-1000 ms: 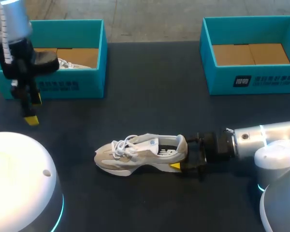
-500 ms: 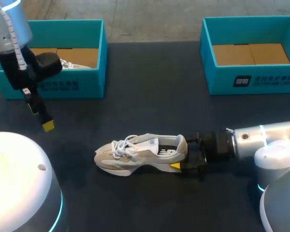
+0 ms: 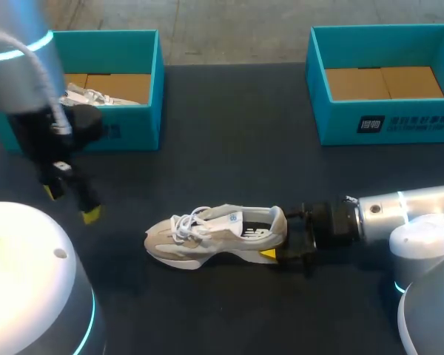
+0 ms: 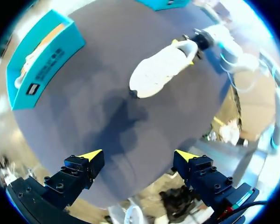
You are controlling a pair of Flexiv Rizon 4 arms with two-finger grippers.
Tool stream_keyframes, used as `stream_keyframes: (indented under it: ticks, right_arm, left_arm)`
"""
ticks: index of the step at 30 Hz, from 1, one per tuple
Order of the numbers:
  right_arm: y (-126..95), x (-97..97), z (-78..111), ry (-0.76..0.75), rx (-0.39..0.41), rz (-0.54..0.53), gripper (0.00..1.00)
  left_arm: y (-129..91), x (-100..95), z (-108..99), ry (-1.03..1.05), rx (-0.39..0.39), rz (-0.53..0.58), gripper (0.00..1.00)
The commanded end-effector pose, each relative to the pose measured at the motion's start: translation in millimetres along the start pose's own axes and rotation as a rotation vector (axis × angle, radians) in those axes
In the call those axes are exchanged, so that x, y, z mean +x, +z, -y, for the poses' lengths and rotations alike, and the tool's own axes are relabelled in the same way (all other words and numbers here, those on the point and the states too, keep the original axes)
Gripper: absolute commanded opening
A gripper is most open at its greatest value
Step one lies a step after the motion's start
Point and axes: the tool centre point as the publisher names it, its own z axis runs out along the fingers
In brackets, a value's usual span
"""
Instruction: Take the shoe out of the shoebox, open the shoe tongue, remove and reinsert the insole, then place the shoe into the shoebox
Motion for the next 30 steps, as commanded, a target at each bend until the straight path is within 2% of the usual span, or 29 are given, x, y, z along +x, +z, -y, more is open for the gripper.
stream_keyframes:
  ticks: [1, 4, 12, 15, 17, 30]
  right_arm:
    - [2.3, 0.0, -1.1, 0.001, 0.007, -0.001, 0.0]
    - [2.3, 0.0, -1.1, 0.001, 0.007, -0.001, 0.0]
    - [2.3, 0.0, -1.1, 0.001, 0.007, -0.001, 0.0]
    - [2.3, 0.0, -1.1, 0.001, 0.007, -0.001, 0.0]
    - [2.3, 0.0, -1.1, 0.001, 0.007, -0.001, 0.0]
    - [2.3, 0.0, -1.1, 0.001, 0.007, -0.001, 0.0]
  left_arm:
    - [2.8, 14.7, 8.9, -0.1, 0.007, 0.015, 1.0]
    - [9.0, 21.4, 15.5, -0.169, 0.026, -0.001, 1.0]
    - [26.1, 29.5, 45.9, -0.345, -0.043, -0.102, 1.0]
    - [31.4, 36.3, 54.2, -0.402, -0.044, -0.111, 1.0]
    - [34.4, 42.5, 57.8, -0.417, -0.037, -0.078, 1.0]
    - [34.4, 42.5, 57.8, -0.417, -0.037, -0.078, 1.0]
